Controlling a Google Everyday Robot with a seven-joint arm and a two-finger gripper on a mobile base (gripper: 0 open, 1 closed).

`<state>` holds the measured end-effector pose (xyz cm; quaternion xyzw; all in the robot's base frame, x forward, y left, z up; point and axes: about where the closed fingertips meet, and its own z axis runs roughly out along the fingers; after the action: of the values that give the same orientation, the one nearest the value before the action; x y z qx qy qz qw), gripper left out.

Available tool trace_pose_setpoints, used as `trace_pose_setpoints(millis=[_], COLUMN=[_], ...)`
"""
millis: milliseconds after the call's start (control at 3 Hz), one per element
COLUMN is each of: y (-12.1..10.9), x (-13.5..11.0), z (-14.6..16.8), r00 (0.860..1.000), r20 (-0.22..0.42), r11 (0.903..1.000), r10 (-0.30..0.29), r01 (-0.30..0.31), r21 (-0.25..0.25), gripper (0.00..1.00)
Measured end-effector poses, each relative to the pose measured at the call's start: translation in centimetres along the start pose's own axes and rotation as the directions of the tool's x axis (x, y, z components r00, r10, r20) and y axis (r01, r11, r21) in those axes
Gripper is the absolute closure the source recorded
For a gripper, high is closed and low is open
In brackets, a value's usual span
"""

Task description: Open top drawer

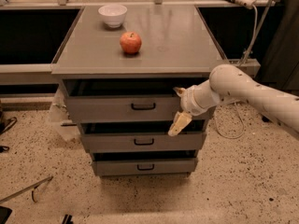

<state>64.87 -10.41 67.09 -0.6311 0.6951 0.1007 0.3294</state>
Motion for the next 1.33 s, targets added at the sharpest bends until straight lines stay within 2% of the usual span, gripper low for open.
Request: trace_pose_setpoints(millis=[333,667,1000,1333], y=[-0.4,-0.5,-0.5,1.0], x=[-0.9,-2.1,-3.6,-4.8], z=[1.2,2.2,2.6,0.9], r00=[1.000,0.998,0.989,0.977], r20=[-0.004,-0.034,-0.109,-0.184], r11=[0.9995,0.9964,0.9862,0.9625], r10=[-0.027,-0.062,-0.098,-0.112], r01=[0.027,0.060,0.082,0.060], r21=[-0.016,-0.060,-0.144,-0.265], gripper=[0.00,0.00,0.00,0.00])
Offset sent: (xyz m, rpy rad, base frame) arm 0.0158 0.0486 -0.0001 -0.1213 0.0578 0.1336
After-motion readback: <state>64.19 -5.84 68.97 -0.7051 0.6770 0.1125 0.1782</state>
